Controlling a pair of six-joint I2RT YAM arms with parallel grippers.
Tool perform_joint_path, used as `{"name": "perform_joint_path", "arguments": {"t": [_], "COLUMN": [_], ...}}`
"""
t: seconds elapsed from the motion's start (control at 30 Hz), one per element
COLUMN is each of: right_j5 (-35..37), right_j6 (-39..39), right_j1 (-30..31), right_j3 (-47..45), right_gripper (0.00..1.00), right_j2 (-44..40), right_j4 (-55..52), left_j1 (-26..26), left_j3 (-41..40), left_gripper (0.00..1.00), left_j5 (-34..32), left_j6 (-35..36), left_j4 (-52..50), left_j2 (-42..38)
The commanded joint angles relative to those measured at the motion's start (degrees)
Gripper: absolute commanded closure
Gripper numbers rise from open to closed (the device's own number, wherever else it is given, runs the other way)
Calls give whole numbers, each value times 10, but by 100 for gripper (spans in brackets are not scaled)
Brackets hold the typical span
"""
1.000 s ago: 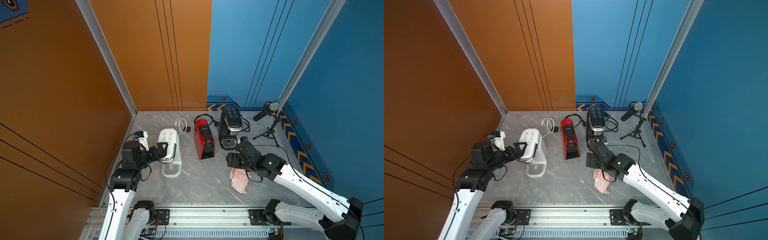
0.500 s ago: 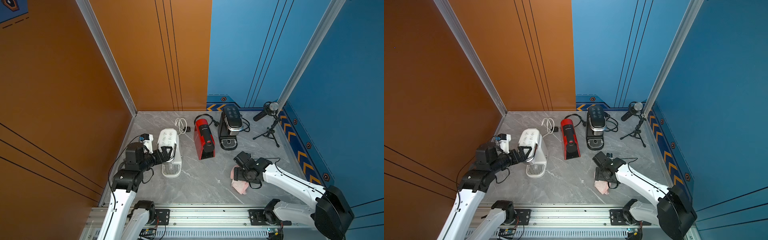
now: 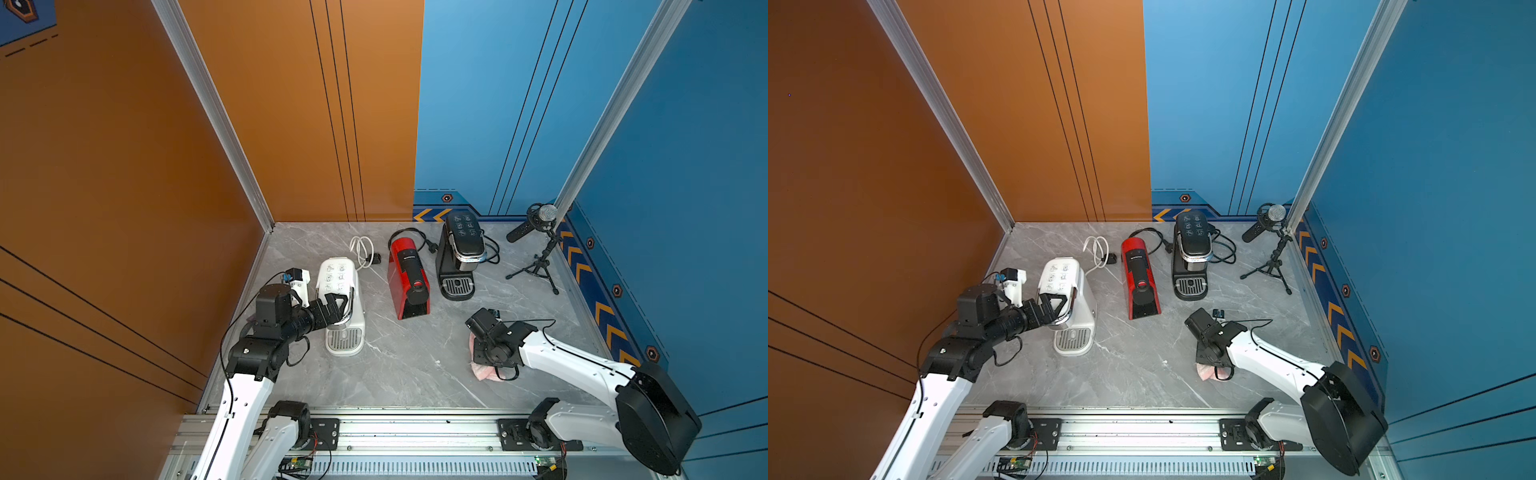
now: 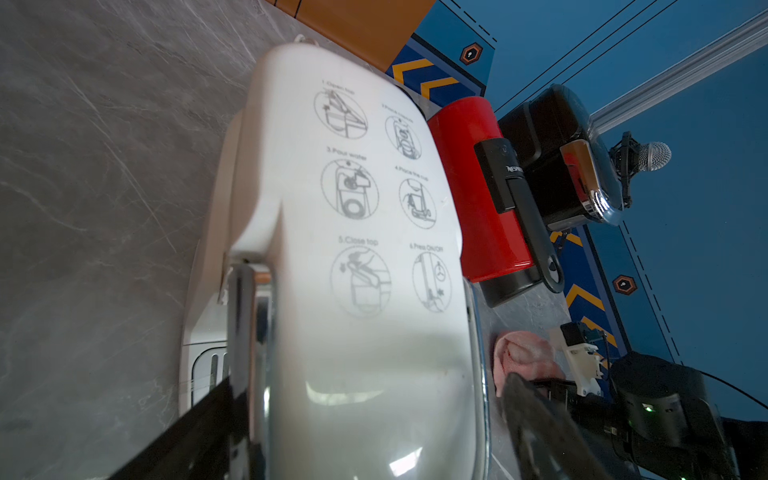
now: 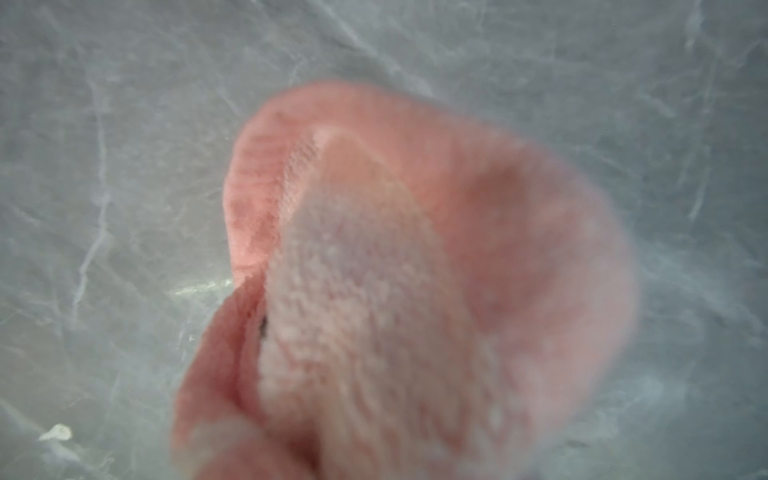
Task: Wipe the surface of a coffee machine
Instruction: Pick up the cleaning item at the center of the board, then wipe the dirt from the surface of the coffee machine.
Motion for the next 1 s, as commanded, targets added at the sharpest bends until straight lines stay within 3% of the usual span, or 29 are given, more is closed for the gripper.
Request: {"name": "perform_joint_path", "arguments": {"t": [0.0, 0.2, 0.4, 0.67, 0.8, 0.97], "right_j5": [18, 18, 5, 15, -28, -24], "right_j6": [-14, -45, -96, -171, -190, -213], "right_j1": [6, 10, 26, 196, 242, 275], "right_j3": [28, 95, 228, 487, 581, 646], "right_gripper": [100, 100, 100, 100, 100, 100], "right_j2": [-50, -125, -114, 62, 170, 266], "right_j4": [-48, -90, -110, -65, -17, 19], "left_j1": [-7, -5, -5, 8, 33, 51], "left_j3": [25, 53, 67, 59, 59, 34], "left_gripper": [3, 2, 2, 1, 1, 1], "left_j5": [-12, -54, -76, -102, -92, -126], "left_j6": [1, 12, 8, 18, 27, 1], "left_j4": [-22, -63, -73, -83, -103, -102], "left_j2": [1, 5, 5, 6, 14, 19]}}
